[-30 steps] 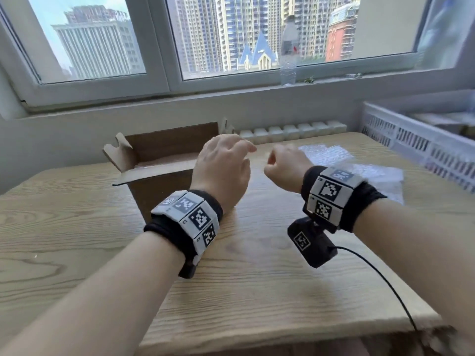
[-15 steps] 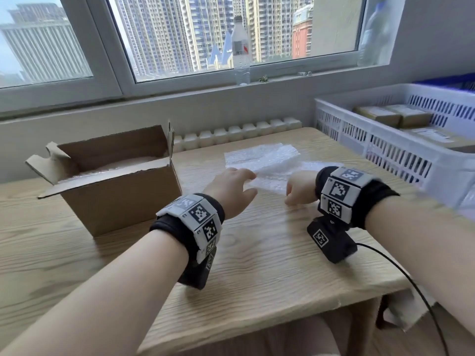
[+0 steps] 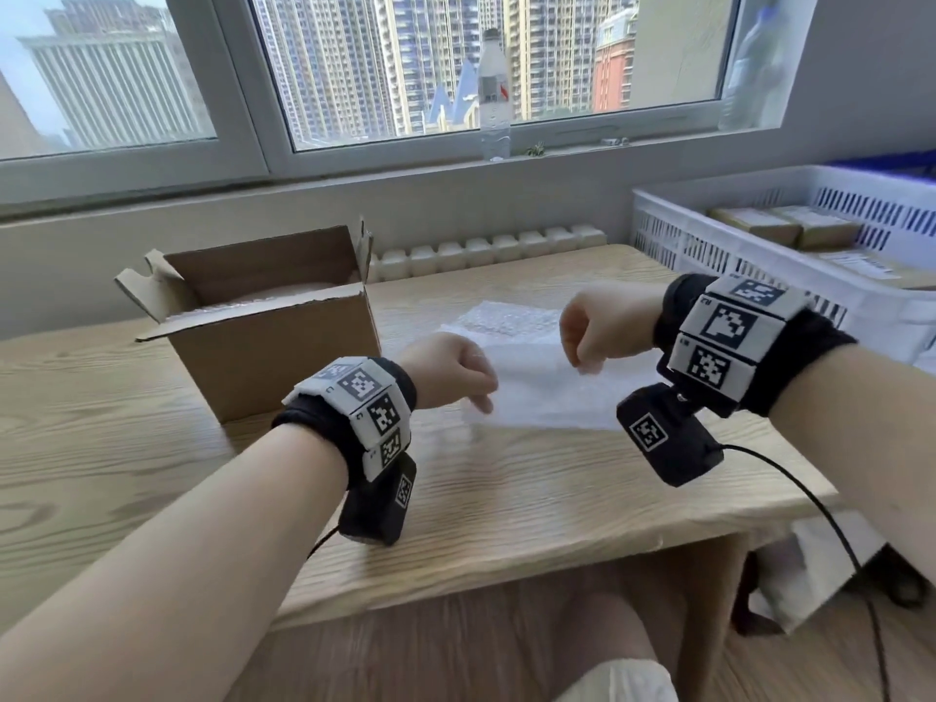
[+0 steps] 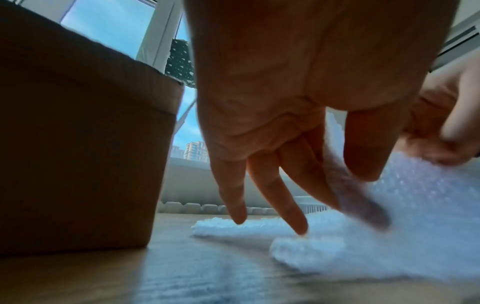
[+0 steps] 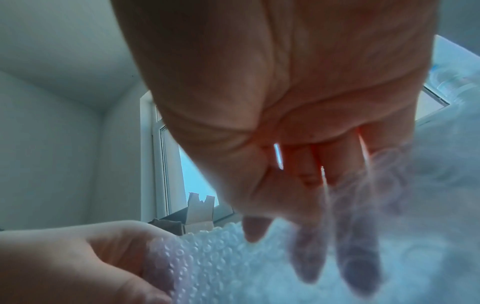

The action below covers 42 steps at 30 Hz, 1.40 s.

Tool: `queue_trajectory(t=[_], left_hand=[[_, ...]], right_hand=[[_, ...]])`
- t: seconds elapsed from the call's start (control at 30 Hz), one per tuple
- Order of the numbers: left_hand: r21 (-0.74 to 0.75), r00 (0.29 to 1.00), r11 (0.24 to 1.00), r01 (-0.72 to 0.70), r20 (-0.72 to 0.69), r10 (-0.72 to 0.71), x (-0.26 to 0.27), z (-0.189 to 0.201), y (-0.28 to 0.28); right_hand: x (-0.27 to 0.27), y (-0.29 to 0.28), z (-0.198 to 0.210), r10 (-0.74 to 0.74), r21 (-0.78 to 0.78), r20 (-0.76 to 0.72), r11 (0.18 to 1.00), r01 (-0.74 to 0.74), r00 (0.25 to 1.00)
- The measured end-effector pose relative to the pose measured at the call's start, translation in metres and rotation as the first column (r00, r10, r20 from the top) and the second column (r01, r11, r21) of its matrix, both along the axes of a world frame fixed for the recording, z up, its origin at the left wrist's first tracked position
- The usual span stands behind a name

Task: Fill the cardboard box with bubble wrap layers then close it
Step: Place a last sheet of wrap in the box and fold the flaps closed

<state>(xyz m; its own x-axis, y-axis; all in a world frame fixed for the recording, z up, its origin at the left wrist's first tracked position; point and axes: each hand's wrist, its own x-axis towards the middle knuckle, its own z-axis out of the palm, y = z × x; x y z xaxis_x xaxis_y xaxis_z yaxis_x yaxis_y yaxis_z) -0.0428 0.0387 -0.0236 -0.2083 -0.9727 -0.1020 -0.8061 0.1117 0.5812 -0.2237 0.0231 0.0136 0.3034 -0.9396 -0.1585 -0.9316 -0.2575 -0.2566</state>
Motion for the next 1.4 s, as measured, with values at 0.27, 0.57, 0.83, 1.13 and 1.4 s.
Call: queue_trajectory(t=[0.27,0.57,0.83,1.13,1.4], left_hand=[[0.223,0.985,0.962,-0.159,-0.024,0.168,0.029,0.0,0.016],[0.091,0.925,0.986,-0.141,0.368,0.099,0.042,-0.01,0.016],[0.021,0.912,0.995,-0.093,0.403,0.077,0.039,-0.01,0.015],[-0.13,0.953,0.98,-0.153,0.243,0.181,0.055,0.019,0.02],[-0.33,0.946,0.906,-0.264,0.094,0.309,0.08,0.052,0.028]], right_hand=[[0.019,0.008,-0.009,0.025,0.065,-0.097,0.998,-0.019,0.995],[0.032,0.0,-0.03,0.117,0.11,-0.23,0.99,-0.094,0.966],[0.025,0.001,-0.026,0.141,0.174,-0.17,0.979,-0.111,0.975],[0.021,0.006,-0.011,0.162,0.15,0.029,0.975,-0.165,0.986],[0.042,0.011,0.024,0.199,-0.203,0.075,0.962,-0.181,0.977]])
